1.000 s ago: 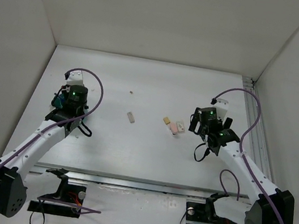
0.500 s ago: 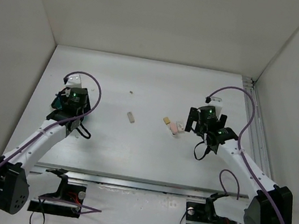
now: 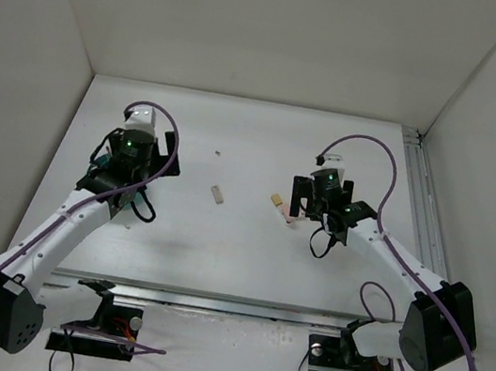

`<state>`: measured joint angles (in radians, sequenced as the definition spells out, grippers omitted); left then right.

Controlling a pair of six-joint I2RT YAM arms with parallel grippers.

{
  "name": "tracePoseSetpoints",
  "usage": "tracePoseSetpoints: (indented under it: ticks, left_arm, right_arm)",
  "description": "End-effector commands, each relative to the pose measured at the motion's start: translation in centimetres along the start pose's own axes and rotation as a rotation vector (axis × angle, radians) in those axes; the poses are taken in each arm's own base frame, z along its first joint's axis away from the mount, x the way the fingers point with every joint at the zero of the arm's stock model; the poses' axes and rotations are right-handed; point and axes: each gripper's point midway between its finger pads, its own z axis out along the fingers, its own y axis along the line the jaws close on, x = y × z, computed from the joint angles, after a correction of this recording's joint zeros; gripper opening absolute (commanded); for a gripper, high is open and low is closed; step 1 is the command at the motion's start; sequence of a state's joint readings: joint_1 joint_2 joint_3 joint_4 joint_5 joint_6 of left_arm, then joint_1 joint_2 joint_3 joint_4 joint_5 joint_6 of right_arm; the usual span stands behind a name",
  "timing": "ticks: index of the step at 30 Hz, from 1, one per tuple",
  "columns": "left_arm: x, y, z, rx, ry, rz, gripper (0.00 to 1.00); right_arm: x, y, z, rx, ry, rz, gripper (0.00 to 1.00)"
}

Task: Sort the stationery into containers
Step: Place the stationery in the storage box.

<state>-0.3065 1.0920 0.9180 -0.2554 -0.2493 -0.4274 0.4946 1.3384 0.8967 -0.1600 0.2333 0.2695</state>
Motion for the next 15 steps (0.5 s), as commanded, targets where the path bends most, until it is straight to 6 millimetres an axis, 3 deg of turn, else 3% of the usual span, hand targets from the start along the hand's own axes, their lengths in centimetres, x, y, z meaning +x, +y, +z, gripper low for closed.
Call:
tracePoseSetpoints:
  ticks: [1, 3, 4, 5, 7, 8, 10, 12, 13, 15]
  left_arm:
    - [-0.7, -4.7, 0.3, 0.149, 0.040, 0.010, 1.00]
    - [1.6, -7.1, 1.5, 0.194, 0.122, 0.040, 1.00]
    - [1.4, -8.3, 1.5, 0.216, 0.139, 0.037, 1.00]
    - [3.2, -9.3, 2.3, 0.207, 0.199, 0.060, 1.00]
    - [4.0, -10.6, 2.7, 0.199, 0.244, 0.069, 1.00]
    - [5.8, -11.5, 3.3, 0.195, 0.298, 0.079, 1.00]
    - [6.7, -13.4, 3.6, 0.233, 0.342, 0.075, 1.00]
    - [8.9, -14.2, 4.4, 0.214, 0.409, 0.086, 1.00]
    - [8.5, -14.5, 4.9, 0.203, 0.404, 0.075, 1.00]
    - [10.2, -14.7, 5.7, 0.164, 0.447, 0.065, 1.00]
  right_arm:
    - [-4.3, 0.8, -0.6, -0.014, -0.112, 0.067, 0.98]
    - [-4.3, 0.7, -0.6, -0.007, -0.112, 0.074, 0.98]
    - [-4.4, 0.8, -0.6, -0.010, -0.115, 0.088, 0.98]
    - [-4.4, 0.5, -0.7, 0.000, -0.119, 0.102, 0.98]
    - [-4.1, 0.2, -0.8, 0.016, -0.123, 0.139, 0.98]
    - [-4.2, -0.4, -0.8, 0.041, -0.131, 0.159, 0.98]
    - [-3.7, -1.1, -0.6, 0.077, -0.130, 0.213, 0.98]
    - [-3.5, -1.5, -0.3, 0.088, -0.121, 0.241, 0.98]
    - [-3.5, -1.7, -0.1, 0.092, -0.119, 0.265, 0.98]
    - [-3.4, -2.0, 0.4, 0.097, -0.105, 0.280, 0.98]
